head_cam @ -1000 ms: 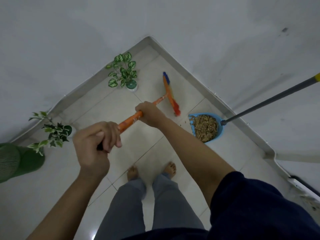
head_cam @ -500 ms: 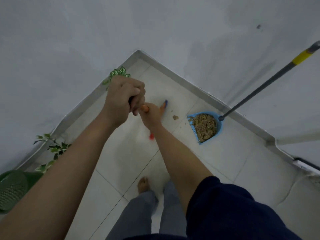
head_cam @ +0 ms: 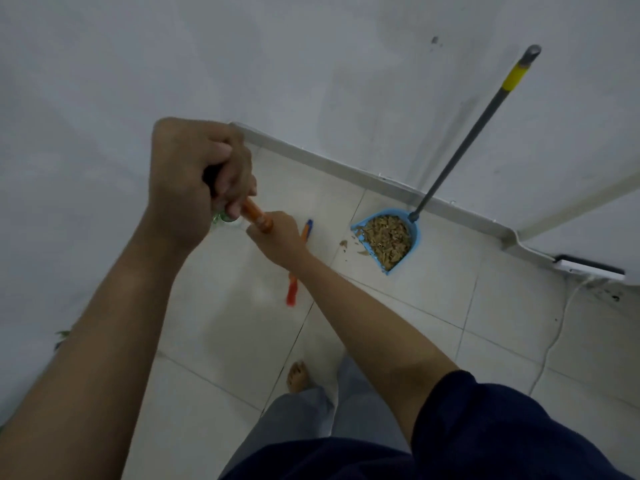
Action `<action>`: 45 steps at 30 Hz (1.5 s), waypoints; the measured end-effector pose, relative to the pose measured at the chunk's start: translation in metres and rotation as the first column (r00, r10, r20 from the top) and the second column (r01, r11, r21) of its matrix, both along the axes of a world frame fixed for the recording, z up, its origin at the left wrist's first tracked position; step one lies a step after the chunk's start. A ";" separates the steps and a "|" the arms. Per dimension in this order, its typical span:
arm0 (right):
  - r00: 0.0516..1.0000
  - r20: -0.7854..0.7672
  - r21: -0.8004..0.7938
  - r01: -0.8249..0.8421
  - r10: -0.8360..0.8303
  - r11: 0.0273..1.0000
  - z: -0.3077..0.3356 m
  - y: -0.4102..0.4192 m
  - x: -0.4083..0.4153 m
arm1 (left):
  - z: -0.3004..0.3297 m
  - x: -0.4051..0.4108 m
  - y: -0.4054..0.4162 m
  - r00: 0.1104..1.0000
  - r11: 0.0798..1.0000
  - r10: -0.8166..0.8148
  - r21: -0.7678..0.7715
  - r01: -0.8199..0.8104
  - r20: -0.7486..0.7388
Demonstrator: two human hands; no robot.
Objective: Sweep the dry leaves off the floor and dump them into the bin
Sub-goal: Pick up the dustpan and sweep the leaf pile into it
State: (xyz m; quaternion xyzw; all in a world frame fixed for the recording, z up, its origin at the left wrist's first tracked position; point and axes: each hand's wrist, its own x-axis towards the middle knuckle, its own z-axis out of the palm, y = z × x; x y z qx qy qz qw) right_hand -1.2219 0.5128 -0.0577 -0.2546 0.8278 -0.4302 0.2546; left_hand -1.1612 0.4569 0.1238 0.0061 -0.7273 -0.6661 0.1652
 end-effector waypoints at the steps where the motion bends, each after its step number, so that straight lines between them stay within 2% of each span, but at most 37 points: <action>1: 0.998 0.030 0.040 -0.053 0.051 0.998 -0.003 0.000 0.003 | -0.004 0.002 0.003 1.000 1.000 -0.012 -0.017 0.012 -0.004; 4: 0.980 0.118 0.147 -0.178 0.161 0.973 -0.020 0.012 0.012 | -0.028 0.008 0.014 0.998 0.999 -0.048 -0.009 0.049 0.029; 7: 0.977 0.154 0.236 -0.184 0.150 0.954 -0.030 0.035 0.017 | -0.051 0.014 0.023 0.998 0.995 -0.052 0.084 0.049 0.034; 14: 0.979 0.052 0.405 -0.202 0.198 0.892 -0.037 0.098 -0.006 | -0.086 0.025 0.058 0.997 0.960 0.033 0.274 -0.050 0.064; 22: 0.968 -0.020 0.291 -0.232 0.249 0.928 0.005 0.101 -0.033 | -0.030 0.006 0.070 0.989 0.960 0.122 0.265 -0.095 -0.085; 25: 0.952 -0.016 0.288 -0.287 0.305 0.914 0.018 0.105 -0.040 | -0.013 -0.007 0.082 0.982 0.961 0.158 0.245 -0.128 -0.107; 30: 0.928 0.090 0.275 -0.373 0.362 0.886 0.008 0.125 -0.058 | -0.024 -0.037 0.121 0.973 0.958 0.222 0.202 -0.206 -0.060; 36: 0.940 0.063 0.289 -0.339 0.336 0.895 0.000 0.165 -0.090 | -0.036 -0.064 0.153 0.970 0.941 0.244 0.243 -0.236 -0.003; 42: 0.966 0.033 0.203 -0.257 0.256 0.945 0.024 0.179 -0.108 | -0.001 -0.093 0.143 0.987 0.936 0.149 0.332 -0.119 -0.064; 45: 0.974 -0.029 0.176 -0.216 0.225 0.960 0.039 0.192 -0.110 | 0.009 -0.104 0.123 0.996 0.926 0.003 0.376 0.030 -0.086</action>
